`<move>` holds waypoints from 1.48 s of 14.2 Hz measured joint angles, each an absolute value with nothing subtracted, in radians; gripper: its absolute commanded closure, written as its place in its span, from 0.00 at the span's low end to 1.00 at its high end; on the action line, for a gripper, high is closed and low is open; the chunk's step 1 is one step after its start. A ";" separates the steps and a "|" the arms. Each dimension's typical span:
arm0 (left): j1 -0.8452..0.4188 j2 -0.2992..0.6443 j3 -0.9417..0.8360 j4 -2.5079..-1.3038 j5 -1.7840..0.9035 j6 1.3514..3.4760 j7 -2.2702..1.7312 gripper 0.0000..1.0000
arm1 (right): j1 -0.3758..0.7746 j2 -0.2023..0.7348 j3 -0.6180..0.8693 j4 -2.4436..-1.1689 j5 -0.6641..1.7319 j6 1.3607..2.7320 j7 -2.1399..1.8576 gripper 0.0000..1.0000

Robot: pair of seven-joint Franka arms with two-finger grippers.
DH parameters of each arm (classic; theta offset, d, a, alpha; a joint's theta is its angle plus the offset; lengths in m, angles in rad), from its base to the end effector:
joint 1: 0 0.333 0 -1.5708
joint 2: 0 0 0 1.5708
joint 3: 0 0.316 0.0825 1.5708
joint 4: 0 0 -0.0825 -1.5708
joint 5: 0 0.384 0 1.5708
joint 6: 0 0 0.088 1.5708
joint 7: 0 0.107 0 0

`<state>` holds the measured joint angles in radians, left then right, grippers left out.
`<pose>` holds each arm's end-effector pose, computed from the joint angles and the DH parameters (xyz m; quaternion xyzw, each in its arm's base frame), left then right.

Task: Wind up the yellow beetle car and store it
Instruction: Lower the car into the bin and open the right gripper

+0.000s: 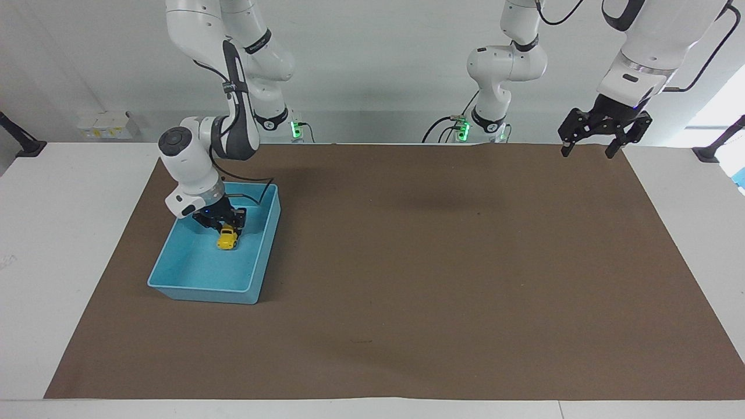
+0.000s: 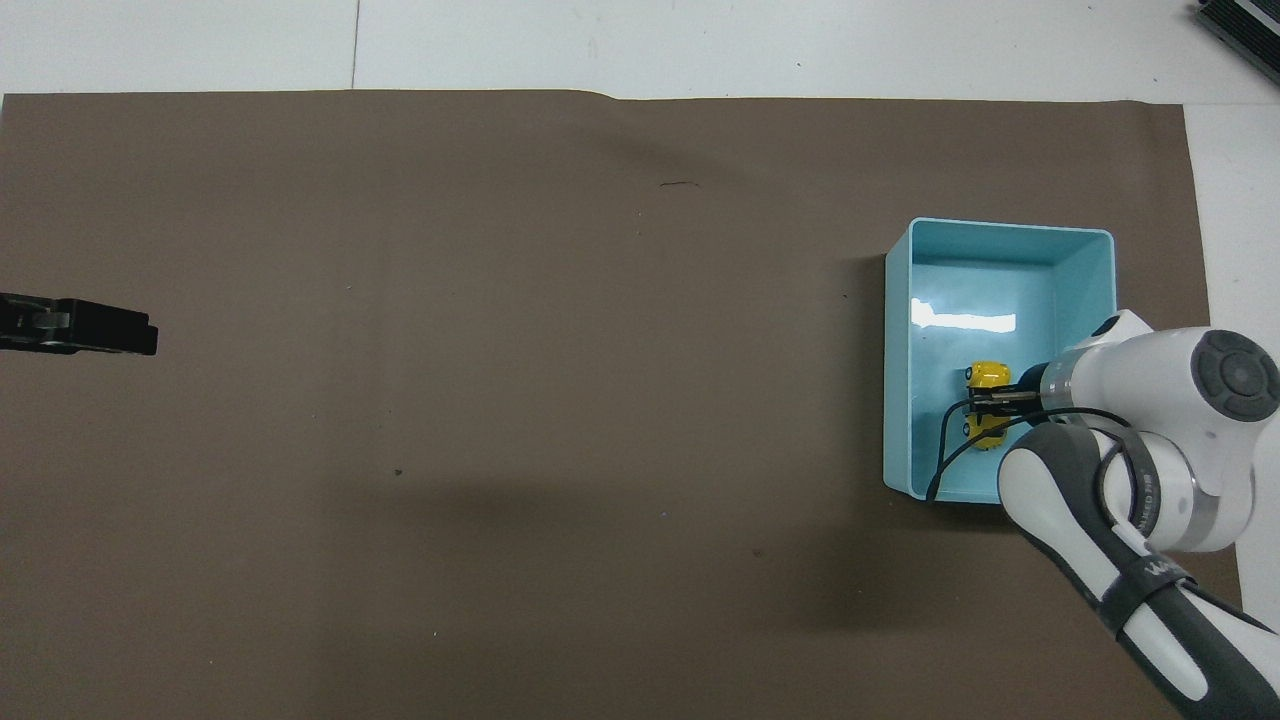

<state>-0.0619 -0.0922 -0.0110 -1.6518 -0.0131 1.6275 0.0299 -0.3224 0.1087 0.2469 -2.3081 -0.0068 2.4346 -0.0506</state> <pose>0.5296 -0.0403 0.6413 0.9981 -0.0512 0.0338 0.0068 0.5212 -0.0393 0.3017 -0.9998 0.0107 -0.0112 0.0103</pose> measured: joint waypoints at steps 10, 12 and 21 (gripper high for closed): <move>-0.062 -0.092 -0.011 -1.652 -0.013 1.627 0.030 0.00 | -0.320 0.076 0.251 -2.242 -0.007 2.370 -0.051 0.00; -0.062 -0.092 -0.011 -1.652 -0.013 1.627 0.030 0.00 | -0.320 0.054 0.251 -2.215 -0.007 2.318 -0.051 0.00; -0.062 -0.092 -0.011 -1.652 -0.013 1.627 0.030 0.00 | -0.319 0.041 0.255 -2.037 -0.007 2.053 -0.027 0.00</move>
